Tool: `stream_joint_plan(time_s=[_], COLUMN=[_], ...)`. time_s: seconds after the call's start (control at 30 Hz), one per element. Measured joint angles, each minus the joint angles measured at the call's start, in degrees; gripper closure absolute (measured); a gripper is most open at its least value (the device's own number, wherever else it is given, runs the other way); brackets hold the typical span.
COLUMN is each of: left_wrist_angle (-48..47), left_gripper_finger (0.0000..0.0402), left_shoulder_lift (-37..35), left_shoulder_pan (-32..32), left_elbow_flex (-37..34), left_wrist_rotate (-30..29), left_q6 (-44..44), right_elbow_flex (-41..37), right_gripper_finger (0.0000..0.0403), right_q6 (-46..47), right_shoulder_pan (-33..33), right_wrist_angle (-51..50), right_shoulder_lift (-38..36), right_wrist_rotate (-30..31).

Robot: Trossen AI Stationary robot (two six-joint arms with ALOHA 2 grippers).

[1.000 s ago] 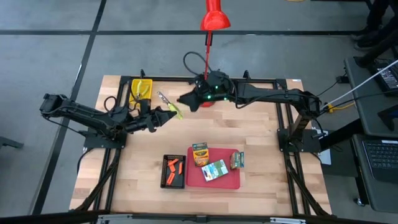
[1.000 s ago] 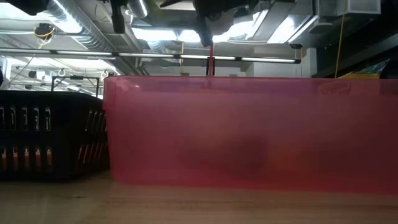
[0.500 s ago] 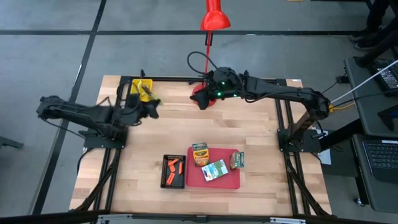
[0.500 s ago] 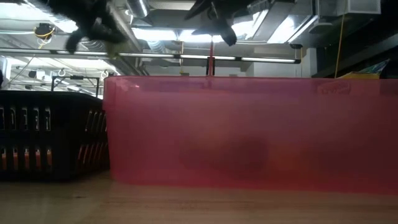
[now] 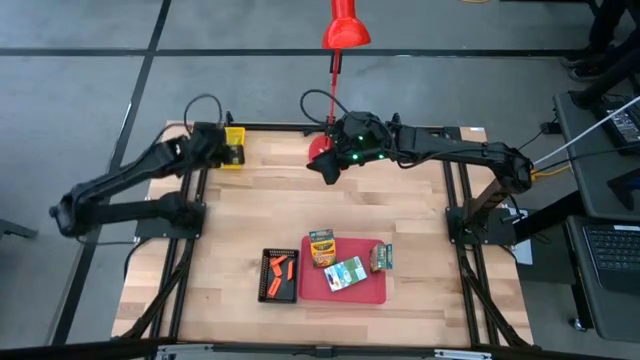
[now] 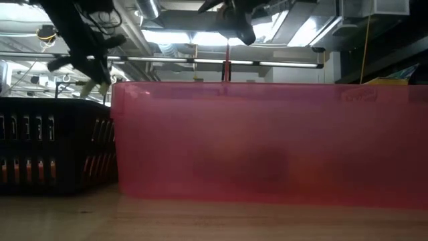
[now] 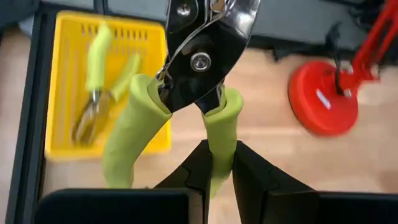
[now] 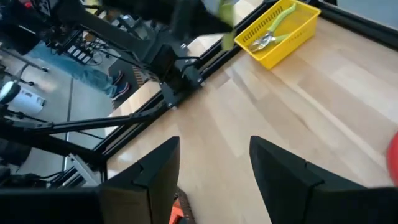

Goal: Pick & Place School Supplies
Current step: Put the green puncher into the yellow bin

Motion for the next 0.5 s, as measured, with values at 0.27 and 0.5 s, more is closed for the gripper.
stream_joint_plan(time_s=[0.27, 0.5], left_wrist_angle=[4.29, 10.23], left_gripper_finger=[0.0364, 0.0364], left_shoulder_lift=[12.36, 21.66], left_shoulder_pan=[20.75, 23.24], left_elbow_flex=[-0.36, -0.36], left_wrist_rotate=[13.84, 16.81], left_q6=[15.61, 19.46], right_elbow_flex=[-0.04, -0.07], right_gripper_finger=[0.0204, 0.0204], right_q6=[1.58, 2.80], right_shoulder_pan=[3.47, 6.61], right_wrist_angle=[-0.17, -7.77], right_shoulder_lift=[-1.42, -6.72], right_wrist_rotate=[0.13, 9.16])
